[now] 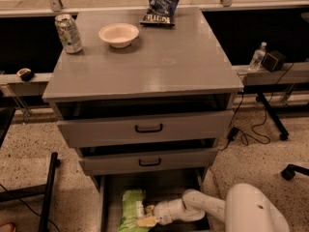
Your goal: Pick green rice chip bag from bottom drawer and place on counter
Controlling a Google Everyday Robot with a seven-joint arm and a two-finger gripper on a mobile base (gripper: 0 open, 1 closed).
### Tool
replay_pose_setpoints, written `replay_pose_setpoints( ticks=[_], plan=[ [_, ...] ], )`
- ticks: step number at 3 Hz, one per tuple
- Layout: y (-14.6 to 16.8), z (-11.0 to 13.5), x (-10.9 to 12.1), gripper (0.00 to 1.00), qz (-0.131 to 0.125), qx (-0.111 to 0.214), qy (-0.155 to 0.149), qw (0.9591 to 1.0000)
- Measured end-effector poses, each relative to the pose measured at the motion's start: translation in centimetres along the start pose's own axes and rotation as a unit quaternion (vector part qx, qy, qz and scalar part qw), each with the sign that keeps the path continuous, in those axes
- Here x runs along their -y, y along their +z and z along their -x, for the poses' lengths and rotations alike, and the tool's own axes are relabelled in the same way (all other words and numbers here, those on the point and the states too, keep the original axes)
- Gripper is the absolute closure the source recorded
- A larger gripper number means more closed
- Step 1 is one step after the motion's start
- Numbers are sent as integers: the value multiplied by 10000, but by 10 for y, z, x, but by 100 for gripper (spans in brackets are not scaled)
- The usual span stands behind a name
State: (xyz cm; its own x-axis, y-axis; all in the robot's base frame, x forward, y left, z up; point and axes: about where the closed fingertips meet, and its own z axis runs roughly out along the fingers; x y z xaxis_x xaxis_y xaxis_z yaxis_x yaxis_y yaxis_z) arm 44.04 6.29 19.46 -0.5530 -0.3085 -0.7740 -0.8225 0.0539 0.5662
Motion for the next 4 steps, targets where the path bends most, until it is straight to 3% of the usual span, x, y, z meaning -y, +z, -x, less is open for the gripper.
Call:
replay_pose_setpoints(
  ticks=[1, 2, 3, 4],
  plan=[
    [-74, 26, -45, 100, -50, 753, -1350, 9880],
    [-125, 33, -83, 100, -241, 1097, -2153, 9701],
    [-135, 34, -89, 100, -329, 1134, -2324, 9654],
    [-132, 53, -104, 100, -182, 1015, -2670, 9581]
  ],
)
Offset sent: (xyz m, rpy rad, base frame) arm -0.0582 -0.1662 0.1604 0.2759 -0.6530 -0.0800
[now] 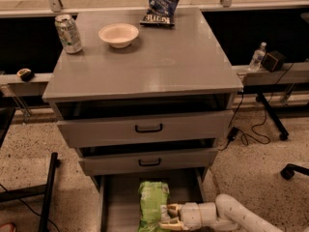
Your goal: Pick green rice chip bag from bottom drawer and place on counter
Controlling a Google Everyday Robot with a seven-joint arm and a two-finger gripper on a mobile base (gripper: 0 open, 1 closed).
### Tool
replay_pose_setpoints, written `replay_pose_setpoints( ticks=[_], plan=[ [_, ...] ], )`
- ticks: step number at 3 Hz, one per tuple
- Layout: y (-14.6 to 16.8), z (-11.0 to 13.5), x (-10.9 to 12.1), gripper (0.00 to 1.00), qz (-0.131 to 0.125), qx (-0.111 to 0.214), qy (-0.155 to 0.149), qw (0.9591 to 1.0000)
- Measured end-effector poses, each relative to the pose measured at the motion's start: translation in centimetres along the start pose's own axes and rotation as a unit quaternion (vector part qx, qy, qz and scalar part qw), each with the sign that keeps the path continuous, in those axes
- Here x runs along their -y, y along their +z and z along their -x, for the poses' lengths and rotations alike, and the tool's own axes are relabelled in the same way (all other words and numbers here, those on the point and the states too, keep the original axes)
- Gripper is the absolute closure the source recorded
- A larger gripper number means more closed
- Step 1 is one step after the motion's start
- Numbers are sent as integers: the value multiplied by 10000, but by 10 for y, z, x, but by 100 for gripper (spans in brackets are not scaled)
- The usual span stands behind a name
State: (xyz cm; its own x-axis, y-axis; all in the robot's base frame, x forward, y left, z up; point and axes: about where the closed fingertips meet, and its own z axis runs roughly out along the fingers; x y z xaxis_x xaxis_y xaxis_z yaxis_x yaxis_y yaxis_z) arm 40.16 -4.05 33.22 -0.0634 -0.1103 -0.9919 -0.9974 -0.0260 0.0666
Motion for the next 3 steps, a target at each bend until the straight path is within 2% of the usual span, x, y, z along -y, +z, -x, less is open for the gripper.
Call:
replay_pose_setpoints(
  ticks=[1, 2, 3],
  plan=[
    [-3, 102, -30, 100, 421, -152, -1840, 9819],
    [-10, 186, -64, 100, 808, -272, -3110, 9466],
    [-16, 280, -80, 100, 572, -527, -3809, 9214]
  ],
)
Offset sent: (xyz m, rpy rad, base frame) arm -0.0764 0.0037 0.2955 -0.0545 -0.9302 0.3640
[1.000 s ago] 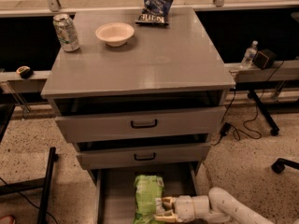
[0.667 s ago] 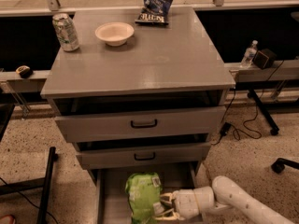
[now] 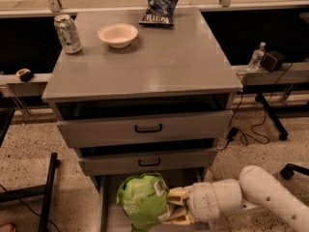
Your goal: Pick green rice chip bag from bottom drawer and place on counter
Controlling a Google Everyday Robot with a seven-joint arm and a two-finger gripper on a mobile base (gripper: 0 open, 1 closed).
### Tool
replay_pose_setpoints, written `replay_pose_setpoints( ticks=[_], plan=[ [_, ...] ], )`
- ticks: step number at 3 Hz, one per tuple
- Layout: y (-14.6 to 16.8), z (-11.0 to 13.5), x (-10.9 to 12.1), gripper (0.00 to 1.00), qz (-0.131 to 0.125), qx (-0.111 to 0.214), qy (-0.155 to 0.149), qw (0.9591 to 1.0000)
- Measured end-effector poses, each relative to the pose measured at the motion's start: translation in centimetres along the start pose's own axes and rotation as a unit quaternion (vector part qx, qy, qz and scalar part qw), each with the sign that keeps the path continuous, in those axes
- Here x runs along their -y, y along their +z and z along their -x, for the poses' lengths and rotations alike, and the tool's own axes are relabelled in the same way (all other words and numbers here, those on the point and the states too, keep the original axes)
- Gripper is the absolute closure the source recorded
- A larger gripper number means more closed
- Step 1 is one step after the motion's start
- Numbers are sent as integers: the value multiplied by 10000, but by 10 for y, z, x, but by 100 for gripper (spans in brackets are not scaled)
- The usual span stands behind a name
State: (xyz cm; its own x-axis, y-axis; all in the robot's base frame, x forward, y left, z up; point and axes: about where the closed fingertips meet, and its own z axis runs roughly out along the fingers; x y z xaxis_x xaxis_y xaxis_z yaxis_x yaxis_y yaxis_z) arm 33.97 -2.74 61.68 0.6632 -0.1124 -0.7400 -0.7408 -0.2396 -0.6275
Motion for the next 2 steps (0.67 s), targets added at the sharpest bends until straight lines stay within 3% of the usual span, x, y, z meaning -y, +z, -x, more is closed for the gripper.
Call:
replay_pose_setpoints(
  ticks=[1, 2],
  plan=[
    [-49, 36, 57, 100, -792, -568, 205, 9950],
    [-59, 43, 65, 100, -938, -664, 308, 9929]
  ],
)
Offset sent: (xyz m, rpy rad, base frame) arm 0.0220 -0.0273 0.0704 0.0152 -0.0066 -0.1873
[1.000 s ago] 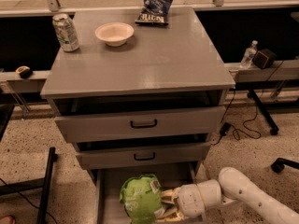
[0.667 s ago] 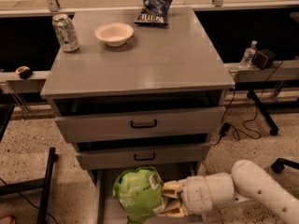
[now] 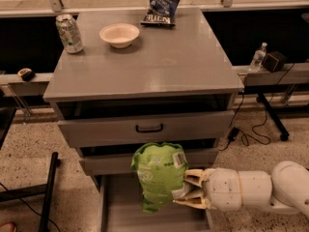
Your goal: Pick green rice chip bag from bottom drawer and place on counter
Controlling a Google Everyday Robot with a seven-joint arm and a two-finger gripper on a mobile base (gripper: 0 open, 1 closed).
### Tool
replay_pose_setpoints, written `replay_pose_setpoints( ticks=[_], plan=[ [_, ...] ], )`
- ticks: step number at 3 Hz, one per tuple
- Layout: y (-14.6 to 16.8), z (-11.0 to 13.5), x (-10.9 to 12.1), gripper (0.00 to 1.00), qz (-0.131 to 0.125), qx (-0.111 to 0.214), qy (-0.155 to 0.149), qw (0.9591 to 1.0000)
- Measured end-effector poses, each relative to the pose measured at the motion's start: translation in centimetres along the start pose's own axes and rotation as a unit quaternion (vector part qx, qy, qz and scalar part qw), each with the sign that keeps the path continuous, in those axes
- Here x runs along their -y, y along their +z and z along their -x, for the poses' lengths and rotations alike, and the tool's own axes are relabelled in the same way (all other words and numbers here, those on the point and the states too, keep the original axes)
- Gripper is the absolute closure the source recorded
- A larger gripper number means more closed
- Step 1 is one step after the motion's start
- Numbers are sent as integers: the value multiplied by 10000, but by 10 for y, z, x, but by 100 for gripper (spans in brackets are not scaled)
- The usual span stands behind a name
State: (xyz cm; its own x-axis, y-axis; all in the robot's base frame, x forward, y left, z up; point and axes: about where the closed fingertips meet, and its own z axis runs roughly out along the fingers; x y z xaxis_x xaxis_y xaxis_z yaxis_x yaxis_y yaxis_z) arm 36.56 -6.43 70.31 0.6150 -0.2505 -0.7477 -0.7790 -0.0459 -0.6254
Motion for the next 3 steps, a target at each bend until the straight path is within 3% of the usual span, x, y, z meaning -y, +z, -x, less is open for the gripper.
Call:
replay_pose_setpoints(
  ticks=[1, 2, 3],
  plan=[
    [-4, 3, 14, 100, -81, -345, -131, 9993],
    [-34, 21, 98, 100, -710, -682, -559, 9936],
    [-72, 31, 181, 100, -1422, -1038, -765, 9814]
  ],
)
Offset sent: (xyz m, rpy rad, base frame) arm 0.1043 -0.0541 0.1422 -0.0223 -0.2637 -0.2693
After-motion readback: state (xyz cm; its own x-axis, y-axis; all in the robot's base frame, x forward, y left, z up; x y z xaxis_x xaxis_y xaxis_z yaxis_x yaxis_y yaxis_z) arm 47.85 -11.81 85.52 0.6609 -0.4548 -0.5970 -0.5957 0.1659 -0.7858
